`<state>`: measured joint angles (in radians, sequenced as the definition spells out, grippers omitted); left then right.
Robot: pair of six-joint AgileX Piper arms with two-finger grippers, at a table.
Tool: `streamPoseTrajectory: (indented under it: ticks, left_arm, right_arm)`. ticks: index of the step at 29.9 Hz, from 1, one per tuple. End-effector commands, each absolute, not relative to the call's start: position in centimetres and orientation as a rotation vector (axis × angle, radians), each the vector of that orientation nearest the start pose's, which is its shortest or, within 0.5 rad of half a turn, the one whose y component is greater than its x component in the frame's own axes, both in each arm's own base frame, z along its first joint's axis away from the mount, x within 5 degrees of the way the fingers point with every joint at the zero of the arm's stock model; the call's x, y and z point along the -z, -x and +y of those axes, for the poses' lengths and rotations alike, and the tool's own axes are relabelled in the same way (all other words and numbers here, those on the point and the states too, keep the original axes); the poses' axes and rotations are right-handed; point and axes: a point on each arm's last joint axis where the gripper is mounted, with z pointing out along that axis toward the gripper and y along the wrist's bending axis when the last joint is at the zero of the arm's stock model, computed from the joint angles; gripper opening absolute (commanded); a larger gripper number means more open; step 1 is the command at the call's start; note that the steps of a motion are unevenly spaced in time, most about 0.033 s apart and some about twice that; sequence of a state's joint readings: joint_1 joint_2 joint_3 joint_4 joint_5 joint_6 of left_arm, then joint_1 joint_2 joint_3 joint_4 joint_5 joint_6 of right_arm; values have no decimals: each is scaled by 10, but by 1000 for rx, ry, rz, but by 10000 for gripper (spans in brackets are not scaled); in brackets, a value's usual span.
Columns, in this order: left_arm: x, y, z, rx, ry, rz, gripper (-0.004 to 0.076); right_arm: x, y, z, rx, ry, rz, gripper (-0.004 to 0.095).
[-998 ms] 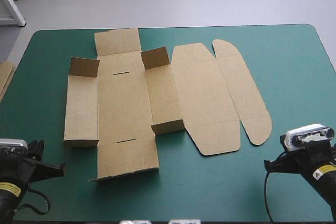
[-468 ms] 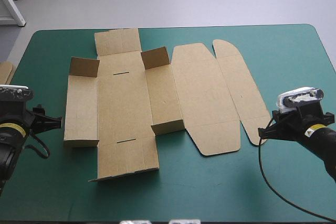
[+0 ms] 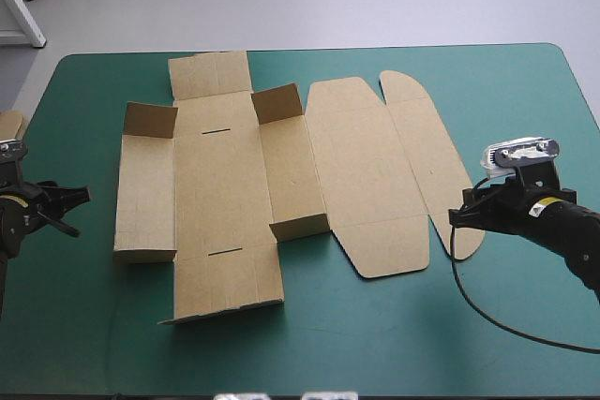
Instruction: Fold the box
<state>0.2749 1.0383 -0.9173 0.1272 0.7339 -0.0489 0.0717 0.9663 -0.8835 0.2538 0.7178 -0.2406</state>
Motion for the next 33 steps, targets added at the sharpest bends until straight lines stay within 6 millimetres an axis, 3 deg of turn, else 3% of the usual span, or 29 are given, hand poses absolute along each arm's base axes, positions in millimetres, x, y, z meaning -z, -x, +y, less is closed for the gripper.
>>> streamPoseTrajectory:
  ticks: [1,7,17,28,33]
  left_arm:
    - [-343,-206,61,-120,331,2294,276]
    - [-318,-217,66,130,401,2444,277]
    - [-280,-231,104,435,560,2524,277]
    - [-229,-252,113,655,550,2671,277]
    - [-220,-258,112,737,531,2669,277]
  right_arm:
    - [-357,-189,31,-254,204,2196,428]
    - [-351,-183,34,-299,240,2283,433]
    - [-352,-176,47,-494,301,2299,563]
    - [-352,-175,48,-497,314,2309,562]
    - [-352,-175,47,-494,314,2308,562]
